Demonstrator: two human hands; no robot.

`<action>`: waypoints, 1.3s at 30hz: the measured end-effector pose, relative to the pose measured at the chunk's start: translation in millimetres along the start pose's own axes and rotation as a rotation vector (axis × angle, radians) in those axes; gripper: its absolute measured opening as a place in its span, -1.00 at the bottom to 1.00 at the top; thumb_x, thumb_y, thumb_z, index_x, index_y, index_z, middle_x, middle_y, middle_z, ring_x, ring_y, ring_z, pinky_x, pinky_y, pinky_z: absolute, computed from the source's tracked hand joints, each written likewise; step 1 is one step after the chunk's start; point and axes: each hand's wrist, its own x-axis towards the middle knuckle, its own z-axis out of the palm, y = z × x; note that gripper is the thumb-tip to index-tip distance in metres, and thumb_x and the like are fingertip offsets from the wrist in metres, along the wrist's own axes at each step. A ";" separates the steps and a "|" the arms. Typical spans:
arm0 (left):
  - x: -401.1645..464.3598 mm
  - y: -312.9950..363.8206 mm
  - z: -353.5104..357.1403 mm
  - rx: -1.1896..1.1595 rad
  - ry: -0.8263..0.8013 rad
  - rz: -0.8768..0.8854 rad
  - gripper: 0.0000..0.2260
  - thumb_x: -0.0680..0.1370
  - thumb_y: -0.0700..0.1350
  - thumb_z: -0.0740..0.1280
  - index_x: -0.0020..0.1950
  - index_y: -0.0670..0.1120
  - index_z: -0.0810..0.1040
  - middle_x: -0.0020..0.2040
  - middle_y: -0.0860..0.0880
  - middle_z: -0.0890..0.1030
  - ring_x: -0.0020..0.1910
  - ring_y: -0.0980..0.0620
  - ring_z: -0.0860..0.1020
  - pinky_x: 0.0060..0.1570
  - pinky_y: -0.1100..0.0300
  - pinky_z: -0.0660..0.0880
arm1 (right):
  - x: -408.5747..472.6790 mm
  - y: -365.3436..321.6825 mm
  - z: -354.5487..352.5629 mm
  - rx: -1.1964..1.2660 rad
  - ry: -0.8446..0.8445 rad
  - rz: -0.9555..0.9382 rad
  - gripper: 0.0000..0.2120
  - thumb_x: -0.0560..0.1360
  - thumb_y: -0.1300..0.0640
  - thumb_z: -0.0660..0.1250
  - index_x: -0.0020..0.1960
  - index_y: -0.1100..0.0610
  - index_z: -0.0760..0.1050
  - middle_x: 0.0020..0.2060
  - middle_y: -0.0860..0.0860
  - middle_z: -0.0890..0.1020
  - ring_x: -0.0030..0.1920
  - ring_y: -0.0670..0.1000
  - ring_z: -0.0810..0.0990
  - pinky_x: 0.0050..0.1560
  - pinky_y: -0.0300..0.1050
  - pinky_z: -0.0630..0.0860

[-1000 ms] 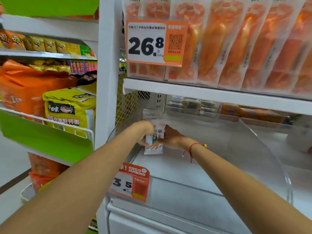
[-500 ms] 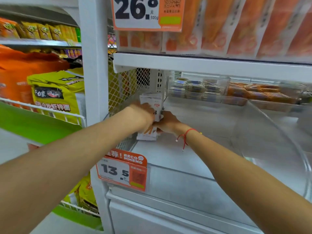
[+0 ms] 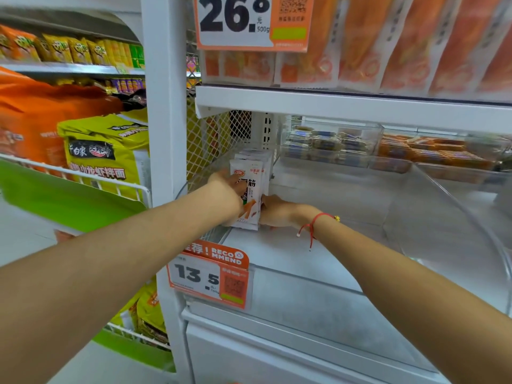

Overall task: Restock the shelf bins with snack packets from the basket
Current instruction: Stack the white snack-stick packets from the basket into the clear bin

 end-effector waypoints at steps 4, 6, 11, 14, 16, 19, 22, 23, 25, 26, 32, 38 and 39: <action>6.9 4.3 0.7 -0.001 -0.062 0.002 -0.46 0.63 -0.07 0.07 0.56 0.05 -0.08 0.56 -0.09 -0.09 0.54 -0.13 -0.13 0.49 -0.09 -0.04 | -2.7 1.6 0.6 0.121 -0.038 0.021 -0.59 0.53 0.25 0.24 0.37 0.20 0.31 0.26 0.16 0.49 0.22 0.14 0.49 0.23 0.03 0.51; 10.7 3.1 -0.2 -0.014 -0.099 0.015 -0.46 0.61 -0.09 0.12 0.56 0.07 0.00 0.56 -0.08 0.01 0.53 -0.15 -0.04 0.47 -0.12 0.03 | -7.5 -0.6 -1.6 0.193 -0.055 0.020 -0.60 0.54 0.29 0.22 0.37 0.22 0.32 0.27 0.16 0.49 0.23 0.15 0.51 0.24 0.04 0.50; 2.8 -2.8 -10.3 -0.060 -0.090 0.035 -0.47 0.58 -0.14 0.22 0.53 0.03 0.14 0.46 -0.07 0.27 0.42 -0.12 0.26 0.31 0.00 0.31 | -39.0 -6.0 -24.3 0.314 -0.096 0.069 -0.55 0.58 0.27 0.20 0.45 0.20 0.22 0.32 0.16 0.46 0.31 0.15 0.46 0.31 -0.01 0.43; -11.9 -4.9 -15.8 -0.121 -0.077 0.012 -0.48 0.59 -0.14 0.21 0.53 0.01 0.15 0.49 -0.06 0.26 0.43 -0.11 0.28 0.27 0.00 0.35 | -54.7 -8.9 -32.0 0.283 -0.037 0.078 -0.48 0.57 0.27 0.22 0.48 0.18 0.15 0.33 0.15 0.44 0.30 0.11 0.46 0.26 -0.02 0.46; -24.5 -5.8 -18.4 -0.194 -0.038 -0.006 -0.48 0.59 -0.14 0.19 0.53 0.04 0.14 0.49 -0.06 0.26 0.42 -0.11 0.30 0.27 0.00 0.36 | -67.1 -11.3 -32.9 0.252 0.025 0.039 -0.48 0.55 0.27 0.25 0.47 0.19 0.18 0.33 0.14 0.43 0.29 0.12 0.46 0.22 -0.01 0.49; -53.5 -6.5 -24.0 -0.335 0.129 -0.012 -0.53 0.59 -0.15 0.15 0.50 0.09 0.23 0.42 -0.06 0.37 0.33 -0.10 0.39 0.17 0.03 0.41 | -90.9 -11.9 -34.2 0.197 0.165 -0.078 -0.51 0.52 0.25 0.30 0.42 0.21 0.30 0.29 0.16 0.47 0.19 0.08 0.50 0.22 -0.02 0.49; -90.0 -4.8 -31.2 -0.506 0.314 -0.077 -0.60 0.59 -0.09 0.15 0.44 0.10 0.33 0.36 -0.07 0.44 0.30 -0.10 0.42 0.11 0.07 0.41 | -124.5 -12.6 -36.9 0.173 0.301 -0.228 -0.69 0.50 0.28 0.32 0.24 0.24 0.50 0.02 0.11 0.59 -0.12 -0.12 0.52 -0.10 -0.31 0.50; -101.6 -4.1 -32.9 -0.562 0.376 -0.106 -0.62 0.58 -0.08 0.17 0.40 0.10 0.39 0.32 -0.06 0.49 0.27 -0.10 0.45 0.07 0.09 0.42 | -136.7 -13.0 -37.4 0.173 0.335 -0.273 -0.76 0.50 0.28 0.33 0.16 0.22 0.56 -0.10 0.06 0.60 -0.24 -0.21 0.52 -0.18 -0.37 0.47; -123.7 0.0 -34.6 -0.675 0.497 -0.157 -0.71 0.55 -0.09 0.23 0.24 0.07 0.54 0.18 -0.04 0.59 0.18 -0.09 0.51 -0.04 0.12 0.42 | -164.1 -14.2 -36.8 0.189 0.372 -0.340 -0.86 0.50 0.28 0.34 0.02 0.18 0.62 -0.29 -0.03 0.58 -0.41 -0.29 0.50 -0.24 -0.34 0.47; -134.4 3.0 -34.9 -0.726 0.554 -0.177 -0.76 0.53 -0.09 0.25 0.16 0.07 0.58 0.12 -0.02 0.62 0.14 -0.09 0.53 -0.07 0.12 0.42 | -178.8 -15.5 -36.1 0.213 0.378 -0.364 -0.87 0.50 0.29 0.34 0.00 0.17 0.62 -0.35 -0.05 0.57 -0.45 -0.29 0.49 -0.28 -0.34 0.47; -198.3 43.3 -30.2 -0.972 0.658 -0.266 -0.84 0.52 0.02 0.26 0.04 0.11 0.58 0.03 0.02 0.65 0.04 -0.11 0.58 -0.09 0.10 0.46 | -270.0 -9.9 -15.6 0.308 0.155 -0.316 -0.86 0.55 0.26 0.27 0.05 0.14 0.58 -0.31 0.01 0.60 -0.35 -0.12 0.54 -0.33 -0.32 0.49; -236.5 116.4 4.7 -1.162 0.362 -0.122 -0.86 0.53 0.01 0.25 0.02 0.12 0.58 0.07 0.05 0.63 0.08 -0.07 0.56 0.01 0.10 0.49 | -323.3 41.0 45.1 0.220 -0.108 -0.111 -0.78 0.57 0.28 0.24 0.18 0.21 0.54 -0.17 0.07 0.62 -0.25 -0.05 0.57 -0.21 -0.28 0.53; -238.1 131.8 14.4 -1.186 0.288 -0.082 -0.86 0.54 0.01 0.24 0.03 0.13 0.57 0.09 0.05 0.62 0.09 -0.07 0.55 0.05 0.07 0.50 | -329.9 50.7 58.7 0.199 -0.135 -0.086 -0.78 0.57 0.28 0.23 0.18 0.22 0.53 -0.19 0.04 0.61 -0.26 -0.07 0.57 -0.21 -0.28 0.52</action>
